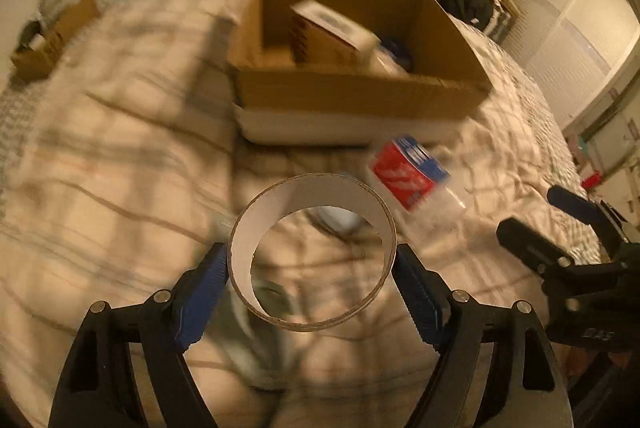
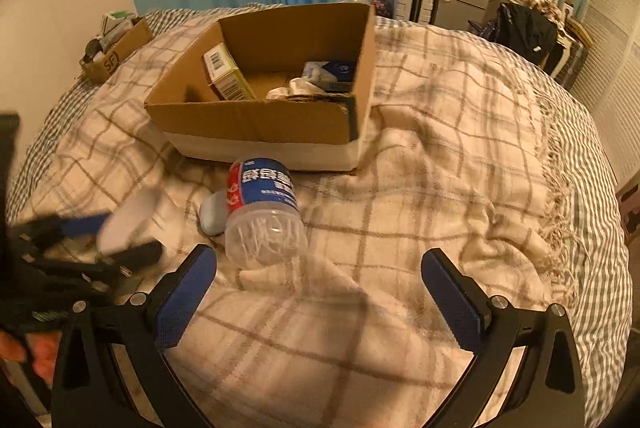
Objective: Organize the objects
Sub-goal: 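Grasp the white tape roll with the left tool while the right tool grasps the clear plastic bottle, then carry the tape roll and bottle over the cardboard box and release both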
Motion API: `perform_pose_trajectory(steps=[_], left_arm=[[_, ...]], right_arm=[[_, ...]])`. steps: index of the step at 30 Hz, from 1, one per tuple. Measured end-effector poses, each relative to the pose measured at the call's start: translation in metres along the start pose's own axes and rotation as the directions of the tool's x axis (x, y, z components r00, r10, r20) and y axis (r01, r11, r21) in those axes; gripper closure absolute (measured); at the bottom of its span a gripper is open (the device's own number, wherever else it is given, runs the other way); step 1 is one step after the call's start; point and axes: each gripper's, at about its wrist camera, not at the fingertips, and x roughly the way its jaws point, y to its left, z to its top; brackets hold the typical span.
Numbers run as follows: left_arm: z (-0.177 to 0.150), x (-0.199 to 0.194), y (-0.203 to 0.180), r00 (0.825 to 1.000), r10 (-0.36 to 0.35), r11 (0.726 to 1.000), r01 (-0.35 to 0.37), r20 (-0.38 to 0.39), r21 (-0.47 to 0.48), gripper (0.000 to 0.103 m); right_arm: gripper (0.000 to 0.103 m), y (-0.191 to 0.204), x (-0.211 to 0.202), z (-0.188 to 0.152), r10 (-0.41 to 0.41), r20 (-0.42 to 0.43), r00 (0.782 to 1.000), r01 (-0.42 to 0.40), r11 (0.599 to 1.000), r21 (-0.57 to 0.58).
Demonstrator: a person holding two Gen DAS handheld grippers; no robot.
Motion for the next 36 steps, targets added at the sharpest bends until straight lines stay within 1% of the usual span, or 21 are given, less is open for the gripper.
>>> perform_pose_trajectory(steps=[2,4,6,10,15,19,20,21,22,24,27,31,36], left_arm=[[0.005,-0.003,0.01,0.999,0.042,0.999,-0.042,0.019,-0.009,0.019],[0.008,-0.005,0.023,0.997,0.068,0.998,-0.068,0.027,-0.02,0.019],[0.008,-0.004,0.037,0.997,0.076,0.996,-0.075,0.021,-0.041,0.019],[0.005,0.002,0.045,0.997,0.079,0.995,-0.078,0.002,-0.057,0.019],[0.005,0.01,0.046,0.997,0.082,0.996,-0.082,-0.01,-0.045,0.019],[0.002,0.011,0.046,0.997,0.081,0.996,-0.082,-0.015,-0.037,0.019],[0.003,0.012,0.046,0.996,0.083,0.996,-0.084,-0.017,-0.033,0.019],[0.002,0.012,0.045,0.996,0.086,0.996,-0.086,-0.017,-0.029,0.019],[0.001,0.011,0.044,0.996,0.086,0.996,-0.087,-0.016,-0.027,0.019],[-0.001,0.008,0.044,0.997,0.079,0.996,-0.08,-0.014,-0.031,0.019],[-0.005,0.002,0.043,0.998,0.069,0.997,-0.069,-0.012,-0.036,0.019],[-0.008,-0.008,0.039,0.998,0.063,0.997,-0.063,0.003,-0.035,0.019],[-0.011,-0.025,0.033,0.998,0.056,0.998,-0.055,0.03,-0.034,0.019]], right_arm=[[0.001,0.007,0.01,0.005,0.014,-0.026,1.0,-0.014,1.0,-0.018],[0.001,0.015,0.022,0.009,0.02,-0.055,0.998,-0.023,0.999,-0.041],[0.001,0.024,0.034,0.013,0.016,-0.087,0.996,-0.022,0.998,-0.067],[0.001,0.041,0.063,0.024,-0.008,-0.147,0.989,-0.011,0.992,-0.124],[0.015,0.047,0.087,0.028,-0.014,-0.206,0.978,-0.014,0.991,-0.134],[0.017,0.047,0.095,0.023,-0.022,-0.246,0.969,-0.012,0.991,-0.136],[0.022,0.047,0.095,0.022,-0.022,-0.249,0.968,-0.013,0.99,-0.139],[0.03,0.048,0.095,0.022,-0.022,-0.253,0.967,-0.014,0.99,-0.142],[0.033,0.048,0.096,0.021,-0.024,-0.259,0.965,-0.014,0.989,-0.145],[0.039,0.048,0.096,0.019,-0.025,-0.267,0.963,-0.014,0.989,-0.146],[0.039,0.046,0.09,0.017,0.0,-0.263,0.965,-0.034,0.992,-0.125],[0.04,0.045,0.067,0.015,0.016,-0.219,0.976,-0.042,0.993,-0.112],[0.04,0.048,0.03,0.012,0.016,-0.157,0.987,-0.038,0.99,-0.134]])
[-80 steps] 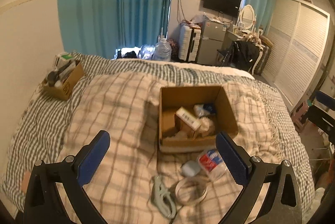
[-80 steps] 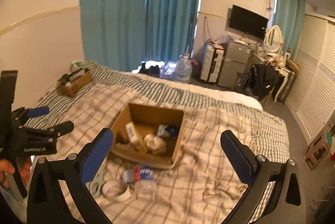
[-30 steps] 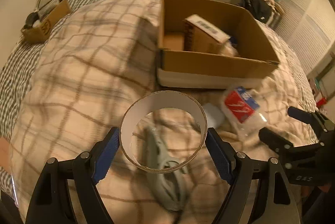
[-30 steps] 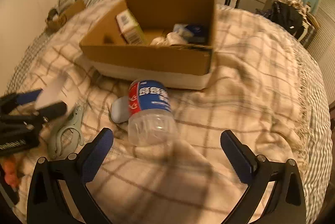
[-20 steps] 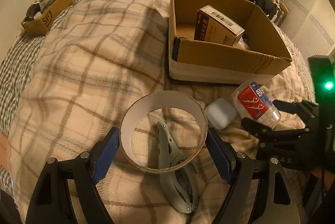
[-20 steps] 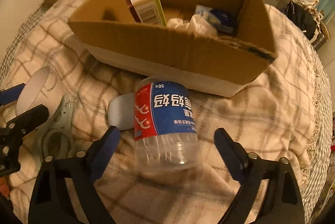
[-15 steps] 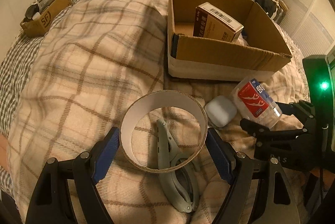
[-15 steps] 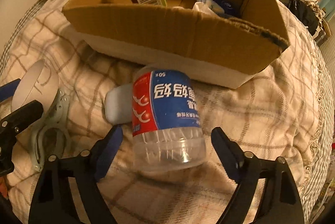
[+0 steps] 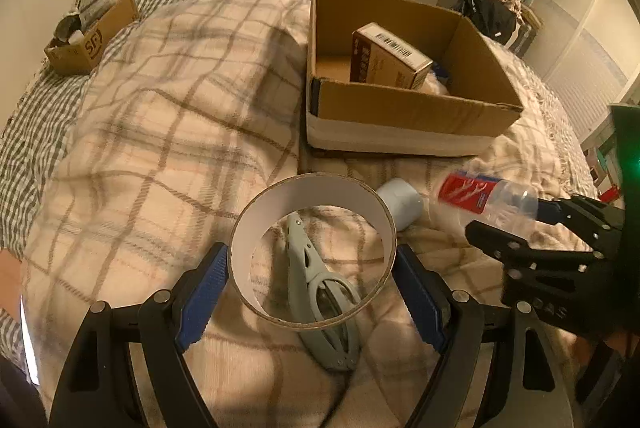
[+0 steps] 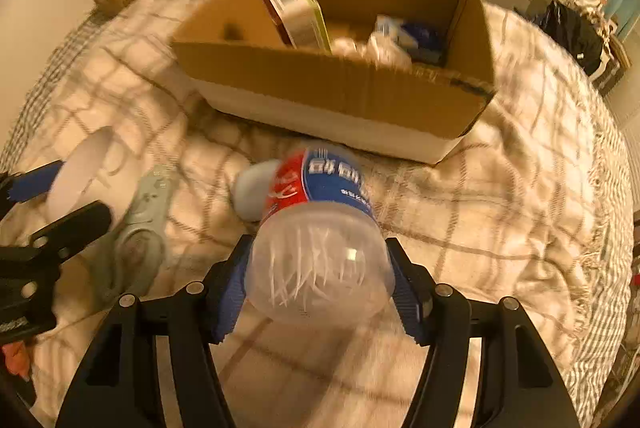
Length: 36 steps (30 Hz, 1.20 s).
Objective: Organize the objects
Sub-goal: 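Carry the tape roll and bottle over the cardboard box and release both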
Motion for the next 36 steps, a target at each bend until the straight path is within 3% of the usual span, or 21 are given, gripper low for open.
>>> perform_pose_trajectory(steps=[11,19,28,36], left_arm=[[0.007,-0.041,-0.012,0.997,-0.015,0.999,0.012,0.078,0.038,0.019],[0.064,-0.054,-0.027,0.988,-0.031,0.997,0.02,0.149,0.075,0.019],[0.155,-0.02,-0.043,0.979,-0.039,0.994,0.017,0.2,0.112,0.019],[0.204,0.054,-0.056,0.984,-0.059,0.984,0.029,0.169,0.175,0.019]], right_arm=[[0.04,0.009,-0.1,0.0,-0.044,0.181,0.983,0.053,0.998,-0.041],[0.04,-0.014,-0.158,0.041,-0.064,0.317,0.946,0.077,0.997,-0.026],[0.04,-0.049,-0.14,0.115,-0.069,0.359,0.931,0.057,0.997,0.043],[0.04,-0.08,-0.07,0.163,-0.049,0.301,0.952,0.015,0.993,0.116]])
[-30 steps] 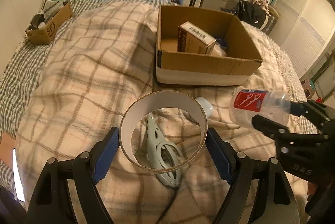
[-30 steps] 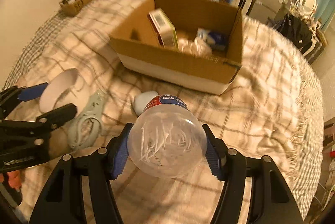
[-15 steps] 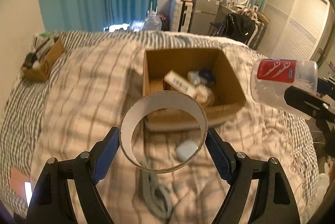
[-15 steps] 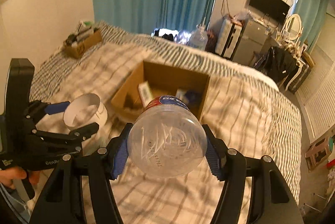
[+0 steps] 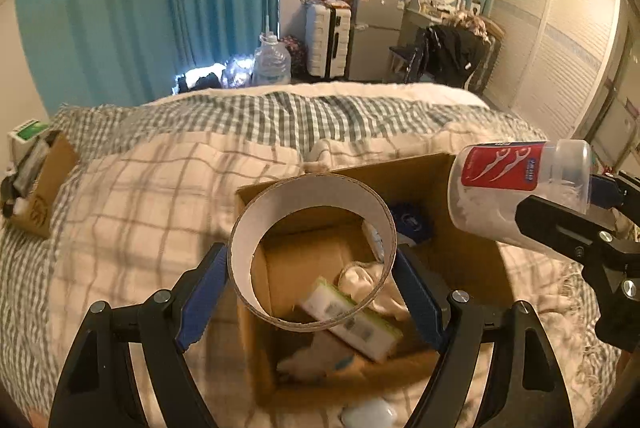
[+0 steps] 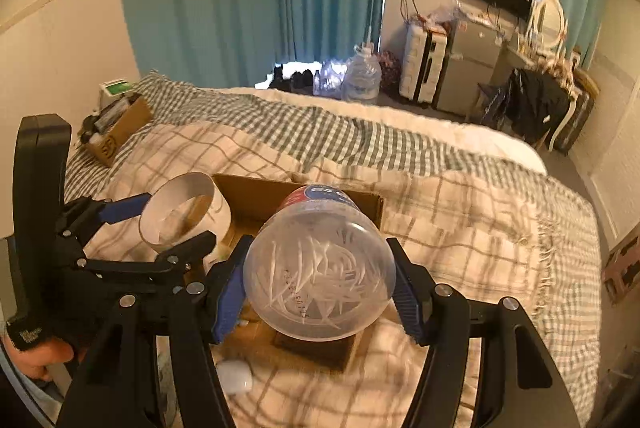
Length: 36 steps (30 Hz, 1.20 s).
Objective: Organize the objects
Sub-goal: 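Carry the tape roll and bottle over the cardboard box and release both, then grasp the pale green plastic clip with the left tool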
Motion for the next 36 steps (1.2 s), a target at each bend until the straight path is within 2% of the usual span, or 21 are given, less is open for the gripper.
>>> perform_pose_trajectory(steps=[6,11,13,14,20,25,27,31,36], left_arm=[[-0.003,0.032,-0.004,0.998,-0.056,0.998,0.056,-0.011,0.032,0.019],[-0.008,0.042,-0.009,0.998,-0.06,0.998,0.061,-0.033,0.029,0.017],[-0.01,0.039,-0.01,0.998,-0.044,0.998,0.046,-0.043,0.033,0.009],[-0.01,0.036,-0.011,0.998,-0.033,0.999,0.034,-0.045,0.036,0.007],[-0.013,-0.013,-0.002,1.0,-0.005,1.0,0.006,-0.015,0.03,0.005],[-0.023,-0.078,0.009,0.999,0.014,1.0,-0.013,0.046,-0.015,0.0],[-0.03,-0.101,0.012,0.998,0.026,0.999,-0.024,0.059,-0.027,0.0],[-0.056,-0.135,0.016,0.995,0.063,0.997,-0.059,0.072,-0.053,0.0],[-0.096,-0.148,0.017,0.993,0.106,0.992,-0.103,0.043,-0.069,0.0]], right_arm=[[0.04,-0.01,0.041,-0.006,-0.006,-0.038,0.999,0.008,1.0,0.028],[0.04,-0.013,0.047,-0.013,0.007,-0.036,0.999,-0.006,0.999,0.046],[0.038,-0.013,0.038,-0.012,-0.002,-0.016,1.0,0.003,0.999,0.045],[0.033,-0.014,0.03,-0.011,-0.01,-0.004,1.0,0.01,0.999,0.048],[0.021,-0.013,-0.021,-0.008,-0.052,0.035,0.998,0.051,0.998,0.038],[0.011,-0.005,-0.075,-0.014,-0.095,0.076,0.993,0.093,0.995,0.034],[0.007,0.001,-0.095,-0.022,-0.108,0.089,0.99,0.106,0.994,0.026],[0.006,0.015,-0.126,-0.044,-0.14,0.095,0.986,0.14,0.99,0.004],[0.005,0.028,-0.146,-0.082,-0.115,0.098,0.989,0.117,0.993,-0.014]])
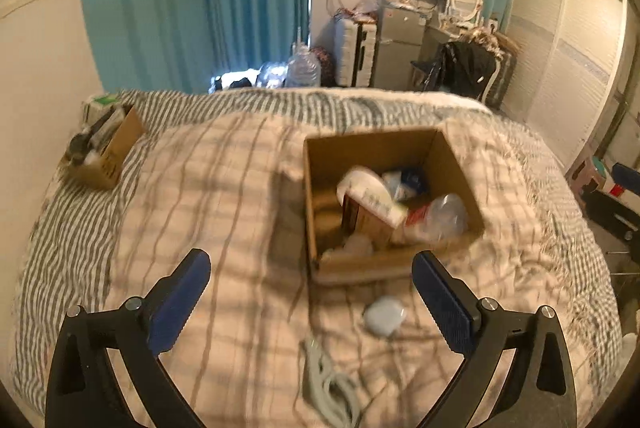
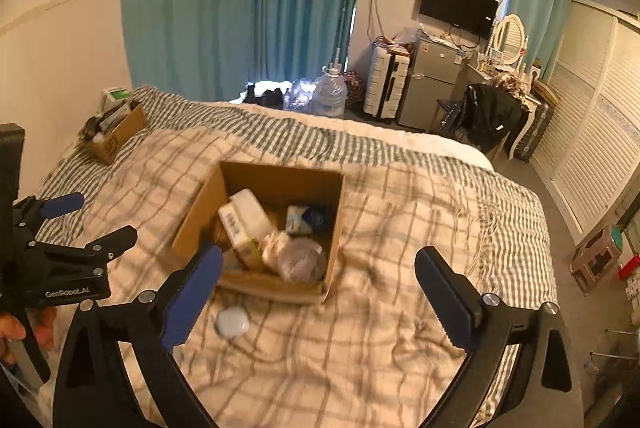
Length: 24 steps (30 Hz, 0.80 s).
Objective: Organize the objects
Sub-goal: 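Grasp the pale green plastic clip with the left tool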
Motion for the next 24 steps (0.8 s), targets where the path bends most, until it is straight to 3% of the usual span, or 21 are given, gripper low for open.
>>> perform_pose_trajectory(steps=[3,12,15,19,24], left_arm=[[-0.03,0.002,-0.002,0.999,0.047,0.999,-0.047,-0.027,0.002,0.0],[-0.106,0.049,-0.012,0.984,0.047,0.998,-0.053,-0.174,-0.032,0.0],[-0.123,0.063,-0.017,0.975,0.049,0.998,-0.054,-0.218,-0.015,0.012],[-0.146,0.077,-0.035,0.962,0.041,0.998,-0.027,-0.269,0.054,0.021],[-0.157,0.1,-0.044,0.931,0.022,0.997,0.009,-0.364,0.082,0.025]], right_arm=[[0.002,0.004,0.001,-0.021,0.006,-0.006,1.0,-0.006,1.0,-0.002],[0.002,0.013,0.049,-0.087,0.034,-0.122,0.992,-0.031,0.999,0.02],[0.002,0.014,0.071,-0.108,0.06,-0.179,0.982,-0.053,0.998,0.045],[0.002,0.018,0.094,-0.129,0.084,-0.245,0.966,-0.069,0.995,0.069],[0.002,0.017,0.1,-0.133,0.095,-0.259,0.961,-0.074,0.993,0.088]])
